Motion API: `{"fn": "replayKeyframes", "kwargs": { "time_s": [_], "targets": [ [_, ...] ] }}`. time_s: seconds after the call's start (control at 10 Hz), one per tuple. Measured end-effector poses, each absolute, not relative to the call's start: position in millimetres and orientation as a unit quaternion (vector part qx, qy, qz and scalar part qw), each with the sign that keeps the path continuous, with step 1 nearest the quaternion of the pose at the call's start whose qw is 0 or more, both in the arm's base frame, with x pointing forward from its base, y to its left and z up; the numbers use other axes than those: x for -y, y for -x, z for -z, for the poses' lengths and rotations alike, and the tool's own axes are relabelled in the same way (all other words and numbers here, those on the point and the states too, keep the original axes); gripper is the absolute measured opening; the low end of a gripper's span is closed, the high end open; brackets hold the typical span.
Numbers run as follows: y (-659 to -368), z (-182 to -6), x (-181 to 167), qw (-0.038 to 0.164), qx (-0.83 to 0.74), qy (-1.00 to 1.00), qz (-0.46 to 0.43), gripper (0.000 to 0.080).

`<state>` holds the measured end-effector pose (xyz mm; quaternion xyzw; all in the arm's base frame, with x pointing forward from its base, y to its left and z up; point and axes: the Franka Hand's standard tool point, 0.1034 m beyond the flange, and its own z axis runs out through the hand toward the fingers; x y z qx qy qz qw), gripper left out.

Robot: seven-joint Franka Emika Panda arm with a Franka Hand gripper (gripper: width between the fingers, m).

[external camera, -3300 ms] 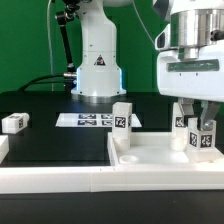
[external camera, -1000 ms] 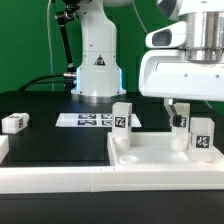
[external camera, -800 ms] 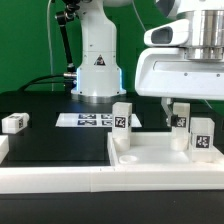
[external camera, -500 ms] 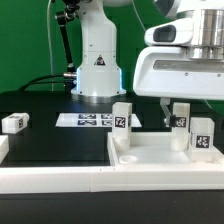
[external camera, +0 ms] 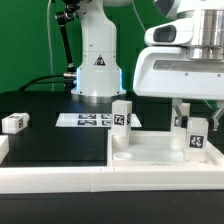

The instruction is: Assemble square table

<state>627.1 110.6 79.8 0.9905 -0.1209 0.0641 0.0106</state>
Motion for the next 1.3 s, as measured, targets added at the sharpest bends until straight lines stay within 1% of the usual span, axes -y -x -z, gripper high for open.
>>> {"fn": "replayKeyframes", "kwargs": {
  "time_s": [0.1, 0.3, 0.5, 0.8, 0.9, 1.0, 1.1, 1.2, 1.3],
  "targets": [
    [-627, -79.8, -110, 0.010, 0.135, -0.989, -0.064, 0.0290],
    [-626, -79.7, -105, 0.006, 0.214, -0.975, -0.064, 0.0290],
    [-624, -79.8, -95, 0.011, 0.275, -0.959, -0.065, 0.0290],
    [-625, -80.6, -93, 0.012, 0.278, -0.958, -0.067, 0.0291],
    [-625, -86.5, -95, 0.008, 0.272, -0.960, -0.071, 0.0397],
    [-622, -96.9, -97, 0.002, 0.265, -0.962, -0.073, 0.0536],
    [-613, -108.0, -94, -0.003, 0.253, -0.965, -0.072, 0.0614],
    [-602, -117.2, -89, -0.008, 0.245, -0.967, -0.069, 0.0614],
    [-589, -123.2, -79, -0.010, 0.234, -0.970, -0.069, 0.0642]
  ]
}}
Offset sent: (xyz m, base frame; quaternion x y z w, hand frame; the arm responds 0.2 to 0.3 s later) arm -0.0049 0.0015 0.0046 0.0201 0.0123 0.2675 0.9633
